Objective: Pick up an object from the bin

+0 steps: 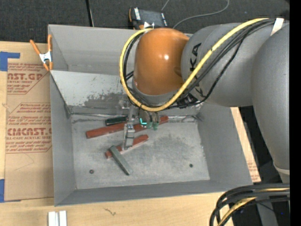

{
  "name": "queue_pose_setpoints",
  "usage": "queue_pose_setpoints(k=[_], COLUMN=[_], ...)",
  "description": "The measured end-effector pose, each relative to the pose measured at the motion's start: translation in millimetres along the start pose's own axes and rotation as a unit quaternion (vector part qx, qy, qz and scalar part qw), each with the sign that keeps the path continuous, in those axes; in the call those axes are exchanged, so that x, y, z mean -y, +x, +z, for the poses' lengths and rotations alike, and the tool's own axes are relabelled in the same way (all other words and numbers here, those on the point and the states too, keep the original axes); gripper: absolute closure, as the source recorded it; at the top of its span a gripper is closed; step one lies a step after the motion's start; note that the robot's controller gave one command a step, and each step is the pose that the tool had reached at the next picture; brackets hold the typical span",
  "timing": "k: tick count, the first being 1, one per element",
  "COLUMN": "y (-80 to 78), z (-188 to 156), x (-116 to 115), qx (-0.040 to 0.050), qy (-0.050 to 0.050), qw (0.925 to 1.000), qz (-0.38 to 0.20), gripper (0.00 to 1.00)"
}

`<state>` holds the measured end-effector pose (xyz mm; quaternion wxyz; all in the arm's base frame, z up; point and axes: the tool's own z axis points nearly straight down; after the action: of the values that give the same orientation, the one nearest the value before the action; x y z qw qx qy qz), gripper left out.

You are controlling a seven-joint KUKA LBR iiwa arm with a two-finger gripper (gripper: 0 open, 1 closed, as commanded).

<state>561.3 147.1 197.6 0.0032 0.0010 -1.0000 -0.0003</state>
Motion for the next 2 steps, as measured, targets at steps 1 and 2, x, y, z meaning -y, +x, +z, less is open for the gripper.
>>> queue_pose_setpoints(k=[1,2], y=[-23.8,-29.8], z=[125.5,121.2], x=[10.6,11.6], qx=[-0.0024,0.0117], qy=[-0.002,-0.003], qw=[0.9999,0.9998], qz=[0.015,0.016], gripper=[0.00,1.00])
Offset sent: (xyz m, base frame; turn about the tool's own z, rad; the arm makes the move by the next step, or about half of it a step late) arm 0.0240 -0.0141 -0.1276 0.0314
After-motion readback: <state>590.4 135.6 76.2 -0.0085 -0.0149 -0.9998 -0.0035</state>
